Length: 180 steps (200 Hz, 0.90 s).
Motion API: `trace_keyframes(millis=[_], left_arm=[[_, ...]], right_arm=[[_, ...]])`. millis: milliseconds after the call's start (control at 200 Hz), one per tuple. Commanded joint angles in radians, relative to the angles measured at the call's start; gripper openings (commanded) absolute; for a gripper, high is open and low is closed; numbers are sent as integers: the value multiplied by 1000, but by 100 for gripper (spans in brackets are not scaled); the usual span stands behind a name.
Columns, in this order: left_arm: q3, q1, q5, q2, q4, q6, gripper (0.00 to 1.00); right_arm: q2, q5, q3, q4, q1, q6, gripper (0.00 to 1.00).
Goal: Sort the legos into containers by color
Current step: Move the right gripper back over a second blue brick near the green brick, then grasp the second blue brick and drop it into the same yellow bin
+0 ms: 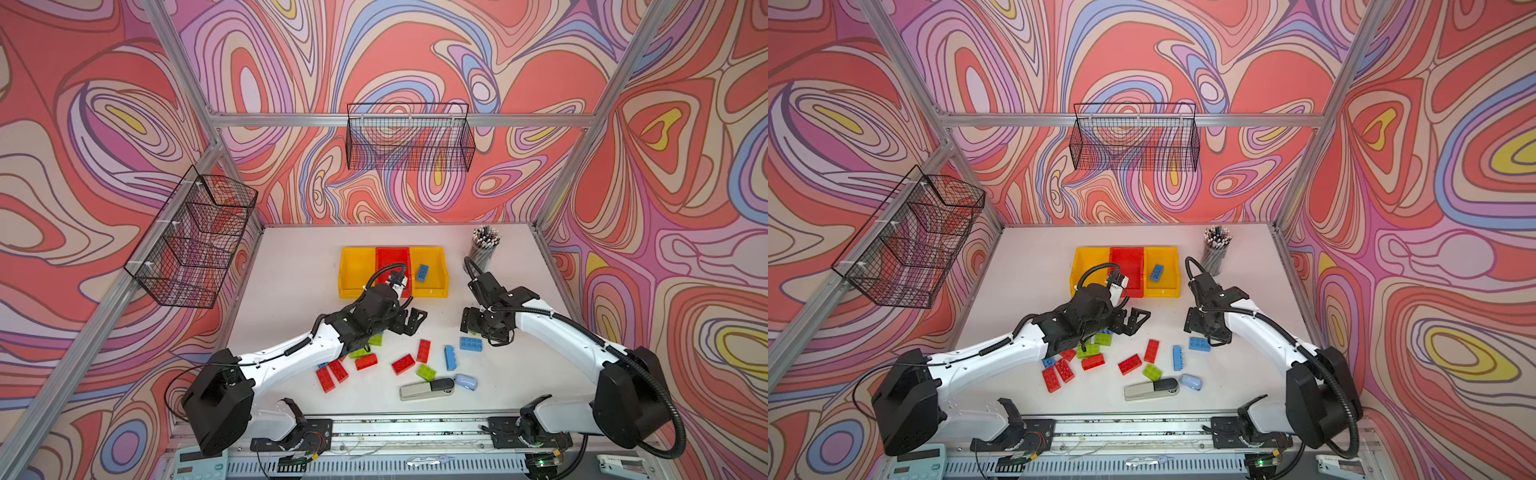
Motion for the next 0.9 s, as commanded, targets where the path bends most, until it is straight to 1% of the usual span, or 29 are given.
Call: trace_keyframes(millis=[0,80,235,436,766,896], left_arm=[[12,-12,46,19,26,-12,100],[17,-24,54,24,8,-7,100],[1,-51,34,19,-4,-11,100],[-17,-59,12,12,-5,-35,100],[-21,-59,-3,12,-10,-27,100],[-25,-60,-6,8,-10,-27,100]], right_arm=[[-19,-30,-56,64,8,27,87],[-12,-49,-85,98,6,14,87],[6,-60,-114,120,7,-20,87],[31,-63,-135,153,8,-42,86],[102,-50,-128,202,8,-70,80],[125,-49,-124,206,8,-74,74]])
